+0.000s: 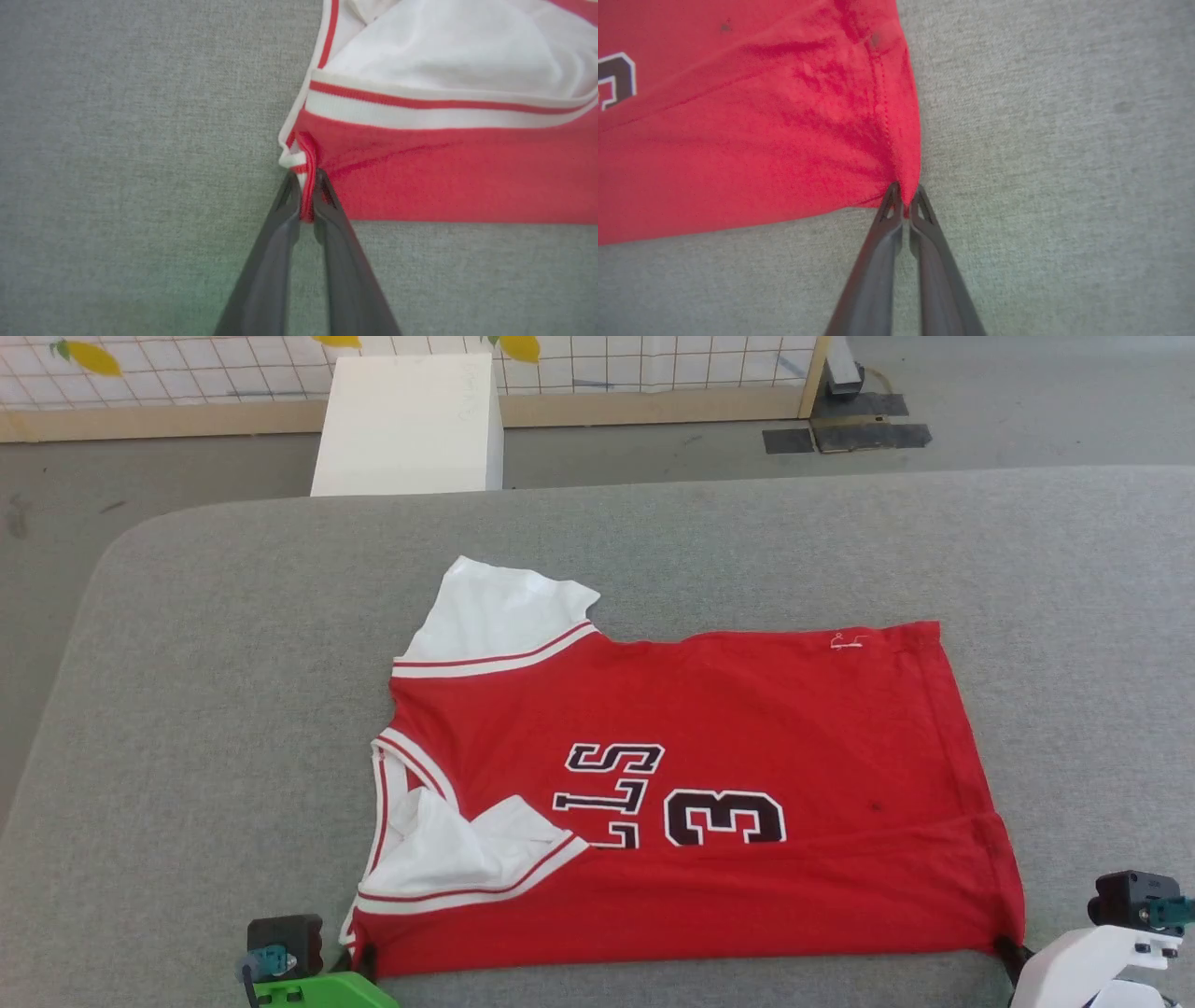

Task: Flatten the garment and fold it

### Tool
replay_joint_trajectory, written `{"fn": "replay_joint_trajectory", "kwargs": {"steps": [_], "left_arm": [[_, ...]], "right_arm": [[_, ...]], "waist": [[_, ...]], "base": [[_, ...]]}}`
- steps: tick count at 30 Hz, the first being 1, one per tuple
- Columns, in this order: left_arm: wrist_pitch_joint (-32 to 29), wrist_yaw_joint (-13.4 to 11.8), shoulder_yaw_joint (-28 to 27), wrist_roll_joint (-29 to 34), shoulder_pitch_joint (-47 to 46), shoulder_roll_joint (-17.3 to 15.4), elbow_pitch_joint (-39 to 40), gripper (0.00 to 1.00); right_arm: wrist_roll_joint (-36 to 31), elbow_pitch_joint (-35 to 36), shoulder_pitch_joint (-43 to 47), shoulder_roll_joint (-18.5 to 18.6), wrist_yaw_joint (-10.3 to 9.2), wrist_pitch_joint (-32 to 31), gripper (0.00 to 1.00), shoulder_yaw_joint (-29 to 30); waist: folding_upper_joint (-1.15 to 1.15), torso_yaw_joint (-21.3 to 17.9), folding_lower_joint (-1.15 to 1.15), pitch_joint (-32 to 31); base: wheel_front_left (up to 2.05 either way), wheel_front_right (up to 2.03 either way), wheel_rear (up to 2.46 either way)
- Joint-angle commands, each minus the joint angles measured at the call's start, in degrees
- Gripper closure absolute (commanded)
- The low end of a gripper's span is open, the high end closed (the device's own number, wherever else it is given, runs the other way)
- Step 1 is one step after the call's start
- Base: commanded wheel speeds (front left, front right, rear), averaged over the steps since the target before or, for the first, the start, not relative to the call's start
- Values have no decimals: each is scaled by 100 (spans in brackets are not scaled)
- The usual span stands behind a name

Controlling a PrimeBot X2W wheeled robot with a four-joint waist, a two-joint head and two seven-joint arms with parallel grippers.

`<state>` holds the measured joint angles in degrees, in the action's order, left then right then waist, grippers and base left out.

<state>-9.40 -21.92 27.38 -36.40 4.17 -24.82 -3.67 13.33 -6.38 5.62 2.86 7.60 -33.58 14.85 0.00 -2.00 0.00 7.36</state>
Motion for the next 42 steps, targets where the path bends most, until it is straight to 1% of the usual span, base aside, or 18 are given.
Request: {"fn": "replay_joint_trajectory", "kwargs": {"steps": [1,2,3,7,11,13,14,17,21,24,26,30,33,35,37,42], "left_arm": [[16,72,64,4,-71,3,-144,20],[94,100,65,21,-91,13,-193,0],[170,118,65,44,-103,19,-221,0],[568,165,-4,192,-244,-18,-190,0],[1032,259,-111,460,-556,-207,37,0],[1266,366,-168,605,-828,-323,126,0],[1410,464,-192,679,-1006,-385,156,0],[1596,786,-230,770,-1541,-532,114,0],[1485,1292,-287,667,-2478,-631,-134,0],[1125,1667,-293,543,-3265,-709,-411,0],[835,1854,-279,490,-3770,-746,-601,0],[171,2204,-263,289,-4681,-788,-1058,0],[-381,2385,-212,172,-5193,-836,-1366,0],[-884,2390,-188,63,-5456,-857,-1567,0],[-1543,2362,-130,-35,-5692,-926,-1758,0],[-2835,2025,-39,-147,-6042,-1039,-1998,0]], "right_arm": [[79,-117,-22,2,-11,126,65,-69],[132,-152,-34,2,-11,254,15,-103],[169,-172,-36,2,-11,356,0,-130],[247,-111,-30,2,-11,892,0,-239],[221,104,-48,2,-11,1567,0,-357],[157,267,-102,2,-11,1964,0,-442],[97,354,-151,2,-11,2217,0,-466],[-33,501,-311,30,-11,2813,0,-618],[-93,631,-615,140,-11,3568,0,-864],[-111,642,-887,242,-11,3967,0,-1136],[-106,611,-1039,289,-11,4109,0,-1303],[-95,519,-1332,320,-11,4302,0,-1581],[-74,492,-1537,309,-11,4367,0,-1750],[-66,478,-1654,293,-11,4400,0,-1822],[-66,460,-1757,276,-11,4425,0,-1895],[-51,404,-1901,239,-11,4489,0,-1971]], "waist": [[0,-24,0,-8],[0,-38,0,-16],[0,-48,0,-21],[0,-95,0,-6],[0,-128,0,50],[0,-152,0,110],[0,-172,0,155],[0,-232,0,336],[0,-352,0,700],[0,-528,0,1029],[0,-657,0,1242],[0,-922,0,1638],[0,-1120,0,1880],[0,-1233,0,1994],[0,-1345,0,2106],[0,-1477,0,2268]], "base": [[0,0,0],[0,0,0],[0,0,0],[0,0,0],[0,0,0],[0,0,0],[0,0,0],[0,0,0],[0,0,0],[0,0,0],[0,0,0],[0,0,0],[0,0,0],[0,0,0],[0,0,0],[0,0,0]]}}
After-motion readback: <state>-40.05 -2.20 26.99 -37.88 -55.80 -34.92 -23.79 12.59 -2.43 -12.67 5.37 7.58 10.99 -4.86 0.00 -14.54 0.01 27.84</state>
